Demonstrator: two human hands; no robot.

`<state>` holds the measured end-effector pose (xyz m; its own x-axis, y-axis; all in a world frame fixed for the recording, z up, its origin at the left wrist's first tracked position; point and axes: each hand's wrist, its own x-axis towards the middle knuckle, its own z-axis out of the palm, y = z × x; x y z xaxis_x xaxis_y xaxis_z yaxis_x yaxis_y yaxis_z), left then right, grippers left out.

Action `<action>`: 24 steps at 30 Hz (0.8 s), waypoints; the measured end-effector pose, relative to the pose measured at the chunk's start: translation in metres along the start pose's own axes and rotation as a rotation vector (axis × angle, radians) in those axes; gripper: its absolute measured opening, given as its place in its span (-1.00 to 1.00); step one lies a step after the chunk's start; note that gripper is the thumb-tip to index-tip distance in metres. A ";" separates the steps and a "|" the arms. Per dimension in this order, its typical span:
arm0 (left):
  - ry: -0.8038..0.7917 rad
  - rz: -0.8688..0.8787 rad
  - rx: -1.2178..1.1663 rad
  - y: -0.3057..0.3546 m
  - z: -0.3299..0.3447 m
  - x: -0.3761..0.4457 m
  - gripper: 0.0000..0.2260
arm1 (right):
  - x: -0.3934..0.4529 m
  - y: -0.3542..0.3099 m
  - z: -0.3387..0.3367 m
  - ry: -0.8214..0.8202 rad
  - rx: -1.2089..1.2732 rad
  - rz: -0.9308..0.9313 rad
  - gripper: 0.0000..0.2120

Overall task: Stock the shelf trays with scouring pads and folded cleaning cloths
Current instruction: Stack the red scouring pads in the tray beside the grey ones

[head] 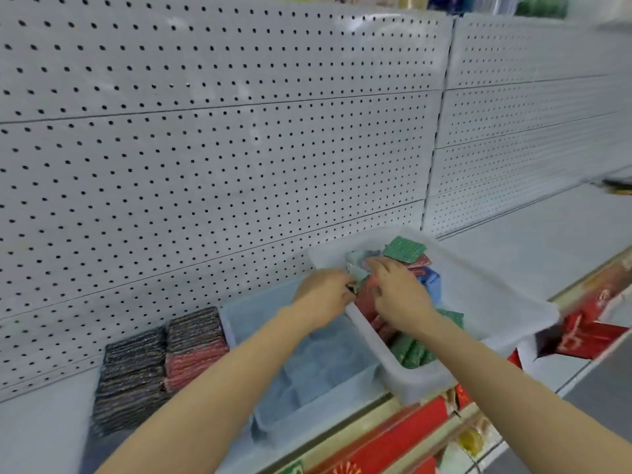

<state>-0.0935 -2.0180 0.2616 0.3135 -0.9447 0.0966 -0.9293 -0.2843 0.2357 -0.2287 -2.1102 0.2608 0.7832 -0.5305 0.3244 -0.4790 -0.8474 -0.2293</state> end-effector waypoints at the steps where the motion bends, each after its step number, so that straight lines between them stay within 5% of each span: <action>1: -0.029 0.028 0.007 0.016 0.008 0.014 -0.68 | -0.003 0.017 -0.005 0.008 0.003 0.025 -0.51; 5: -0.282 0.088 0.160 0.057 0.033 0.054 -0.53 | -0.015 0.073 -0.014 -0.009 -0.043 0.096 -0.54; 8: -0.336 0.068 0.144 0.067 0.049 0.072 -0.65 | -0.020 0.101 -0.017 -0.018 -0.028 0.073 -0.53; 11: -0.240 0.007 0.003 0.067 0.060 0.083 -0.73 | -0.022 0.117 -0.017 -0.022 -0.021 0.036 -0.52; 19: 0.035 -0.105 -0.106 0.062 0.040 0.092 -0.51 | -0.009 0.125 -0.005 -0.240 0.025 -0.186 -0.39; 24: 0.156 -0.189 -0.156 0.050 0.018 0.079 -0.51 | 0.013 0.121 0.015 -0.357 -0.067 -0.254 -0.52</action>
<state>-0.1186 -2.1093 0.2639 0.5158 -0.8373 0.1811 -0.8139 -0.4130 0.4087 -0.2709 -2.2191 0.2237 0.9616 -0.2736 0.0228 -0.2691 -0.9557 -0.1191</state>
